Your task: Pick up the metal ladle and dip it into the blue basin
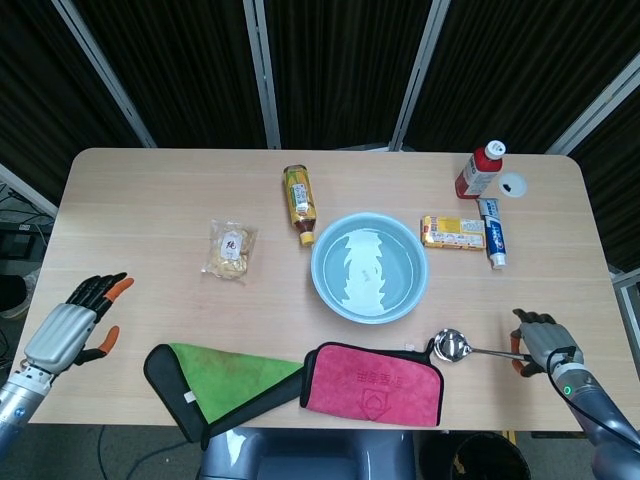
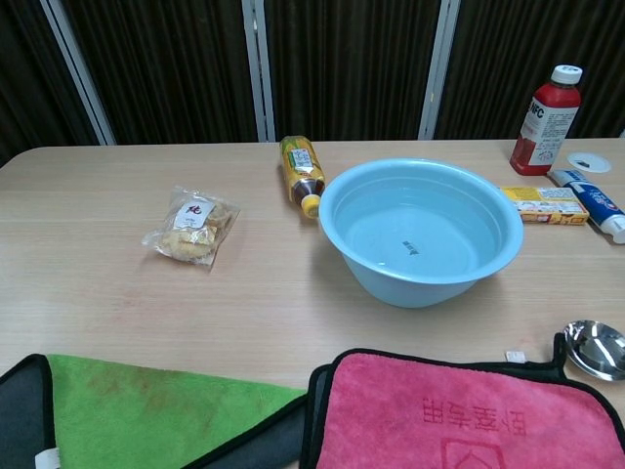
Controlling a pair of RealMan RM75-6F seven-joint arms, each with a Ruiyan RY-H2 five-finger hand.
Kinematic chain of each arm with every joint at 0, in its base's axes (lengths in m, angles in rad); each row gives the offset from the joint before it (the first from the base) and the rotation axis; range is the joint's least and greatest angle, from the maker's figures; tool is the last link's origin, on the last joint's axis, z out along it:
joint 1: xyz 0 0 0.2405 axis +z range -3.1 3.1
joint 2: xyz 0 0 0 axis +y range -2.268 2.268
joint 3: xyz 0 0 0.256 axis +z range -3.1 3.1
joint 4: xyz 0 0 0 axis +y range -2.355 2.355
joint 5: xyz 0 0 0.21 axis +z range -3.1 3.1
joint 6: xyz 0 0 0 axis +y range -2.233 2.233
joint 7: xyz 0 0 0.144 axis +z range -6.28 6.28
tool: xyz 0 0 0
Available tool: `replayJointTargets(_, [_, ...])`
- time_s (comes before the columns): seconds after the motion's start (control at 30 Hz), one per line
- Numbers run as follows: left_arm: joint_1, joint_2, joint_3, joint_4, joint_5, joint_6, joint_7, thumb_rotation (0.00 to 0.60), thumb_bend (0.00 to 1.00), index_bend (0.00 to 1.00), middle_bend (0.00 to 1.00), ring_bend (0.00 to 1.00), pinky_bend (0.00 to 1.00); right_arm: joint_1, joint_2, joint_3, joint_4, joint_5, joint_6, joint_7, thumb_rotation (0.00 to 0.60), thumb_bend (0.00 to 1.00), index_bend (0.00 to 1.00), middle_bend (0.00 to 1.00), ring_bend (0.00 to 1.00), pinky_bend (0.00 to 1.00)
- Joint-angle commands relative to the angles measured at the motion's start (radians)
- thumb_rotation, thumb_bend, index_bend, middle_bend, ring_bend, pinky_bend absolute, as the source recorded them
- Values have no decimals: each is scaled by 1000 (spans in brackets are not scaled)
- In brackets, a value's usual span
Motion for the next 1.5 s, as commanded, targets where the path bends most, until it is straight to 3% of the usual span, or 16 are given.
replayJointTargets(0.03, [-6,-1,0,4,1,-9,-6,600,581,0,0,0,0,-9,52,10,-21,-56,-50,91,600,460,644,11,0,0])
replayJointTargets(0.27, [-10,-6,-7,8,-20,-24,3,600,589,0,0,0,0,-13,123,28,-18,-158,-161,251,600,461,644,11,0,0])
replayJointTargets(0.7, [-9,-18,-7,1,-25,-25,36,600,587,0,0,0,0,-23,248,109,-3,-314,-368,557,600,461,644,11,0,0])
replayJointTargets(0.93, [-7,-20,-3,-7,-15,-19,46,600,588,0,0,0,0,-60,337,160,-28,-420,-386,680,600,461,644,12,0,0])
replayJointTargets(1.23, [-4,-15,-4,-6,-14,-7,31,600,589,0,0,0,0,-46,510,200,-171,-476,-378,729,600,461,644,12,0,0])
replayJointTargets(1.5, [-5,-11,-2,-4,-15,-13,20,600,587,0,0,0,0,26,566,219,-255,-450,-455,725,600,462,644,13,0,0])
